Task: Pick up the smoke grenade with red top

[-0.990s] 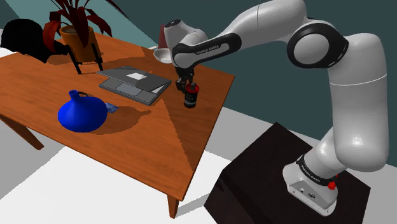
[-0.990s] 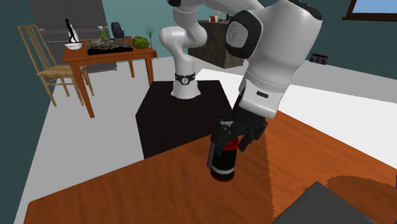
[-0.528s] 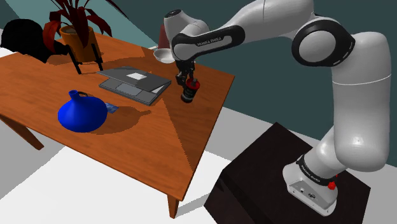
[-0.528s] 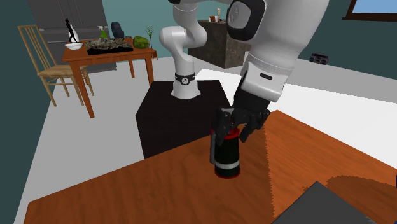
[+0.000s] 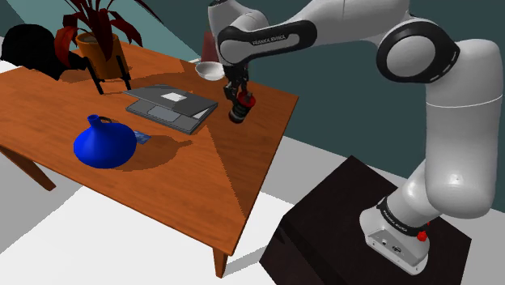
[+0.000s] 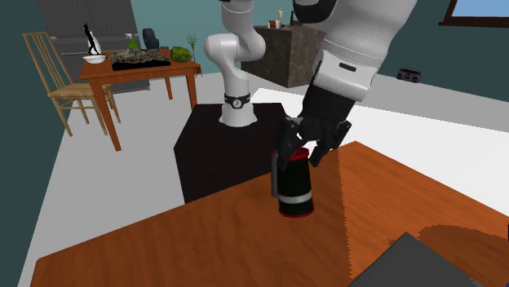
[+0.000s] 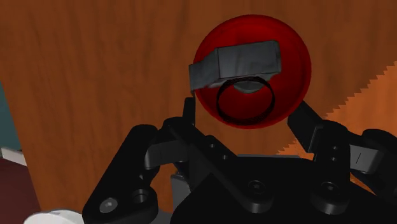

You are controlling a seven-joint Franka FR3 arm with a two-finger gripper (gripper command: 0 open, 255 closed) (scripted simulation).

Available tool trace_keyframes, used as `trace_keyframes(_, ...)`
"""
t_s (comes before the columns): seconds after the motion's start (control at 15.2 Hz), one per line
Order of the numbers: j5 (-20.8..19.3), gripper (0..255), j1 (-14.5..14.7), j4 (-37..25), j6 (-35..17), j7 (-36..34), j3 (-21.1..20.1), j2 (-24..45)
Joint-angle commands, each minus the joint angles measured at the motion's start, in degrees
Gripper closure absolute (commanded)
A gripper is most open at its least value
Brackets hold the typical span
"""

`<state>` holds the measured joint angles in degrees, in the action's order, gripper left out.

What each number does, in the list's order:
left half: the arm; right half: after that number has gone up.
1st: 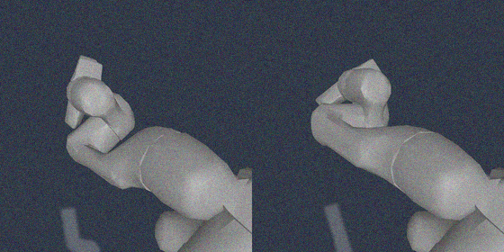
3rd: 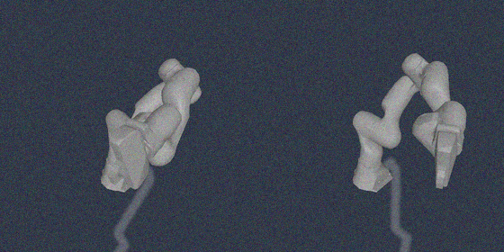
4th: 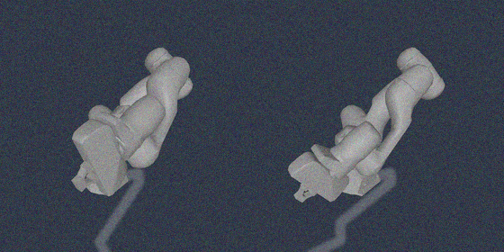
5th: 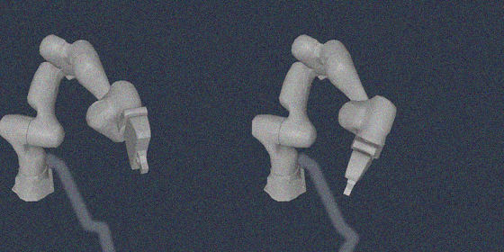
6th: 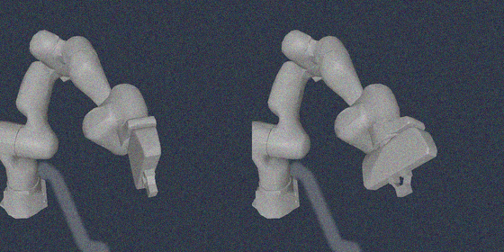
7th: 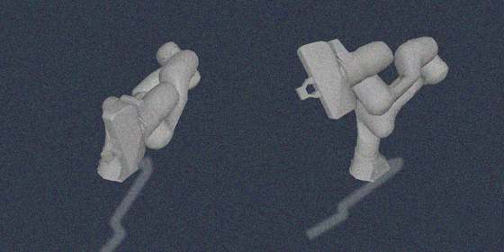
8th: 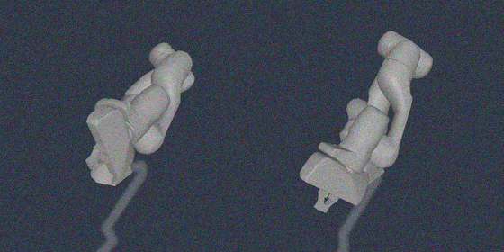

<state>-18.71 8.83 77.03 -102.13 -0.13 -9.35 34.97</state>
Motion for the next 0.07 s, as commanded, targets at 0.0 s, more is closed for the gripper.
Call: trace_keyframes(0.0, 0.1, 255, 0.0, 0.0, 0.3, 0.1, 0.0, -0.3)
